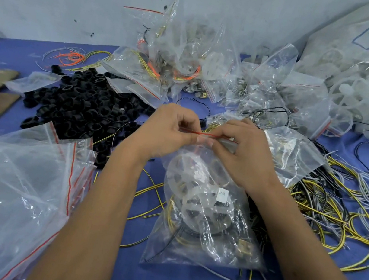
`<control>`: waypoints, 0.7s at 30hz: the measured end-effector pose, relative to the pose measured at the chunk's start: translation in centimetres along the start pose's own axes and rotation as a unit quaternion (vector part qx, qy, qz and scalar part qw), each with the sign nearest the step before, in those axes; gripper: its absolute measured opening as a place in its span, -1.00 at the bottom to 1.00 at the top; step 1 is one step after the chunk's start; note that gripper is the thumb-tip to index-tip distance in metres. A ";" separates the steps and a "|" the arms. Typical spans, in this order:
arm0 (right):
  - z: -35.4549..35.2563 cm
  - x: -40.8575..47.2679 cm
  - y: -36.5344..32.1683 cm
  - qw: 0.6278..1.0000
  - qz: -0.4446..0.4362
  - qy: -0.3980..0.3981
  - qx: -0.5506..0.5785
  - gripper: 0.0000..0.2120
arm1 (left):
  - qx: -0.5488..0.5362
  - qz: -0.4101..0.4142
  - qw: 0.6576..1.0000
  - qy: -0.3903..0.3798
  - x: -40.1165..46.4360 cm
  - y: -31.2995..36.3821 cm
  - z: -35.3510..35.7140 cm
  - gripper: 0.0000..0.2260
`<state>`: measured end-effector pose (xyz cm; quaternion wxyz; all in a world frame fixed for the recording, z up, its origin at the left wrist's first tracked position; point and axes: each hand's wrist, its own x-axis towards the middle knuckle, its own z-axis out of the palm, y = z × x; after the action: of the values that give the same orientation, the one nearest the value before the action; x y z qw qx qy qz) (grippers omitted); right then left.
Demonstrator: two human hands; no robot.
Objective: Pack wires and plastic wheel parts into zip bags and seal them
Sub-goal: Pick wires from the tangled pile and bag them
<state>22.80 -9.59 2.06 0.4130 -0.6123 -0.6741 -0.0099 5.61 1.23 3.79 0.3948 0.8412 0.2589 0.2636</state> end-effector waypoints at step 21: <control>0.2 0.0 0.2 0.998 0.013 0.025 -0.048 -0.96 | -0.053 -0.056 0.994 0.071 -0.6 -1.9 -1.5 -0.88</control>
<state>22.88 -9.44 1.79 0.3999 -0.6398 -0.6542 -0.0517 3.78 2.71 2.99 0.4336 0.7823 0.3191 0.3133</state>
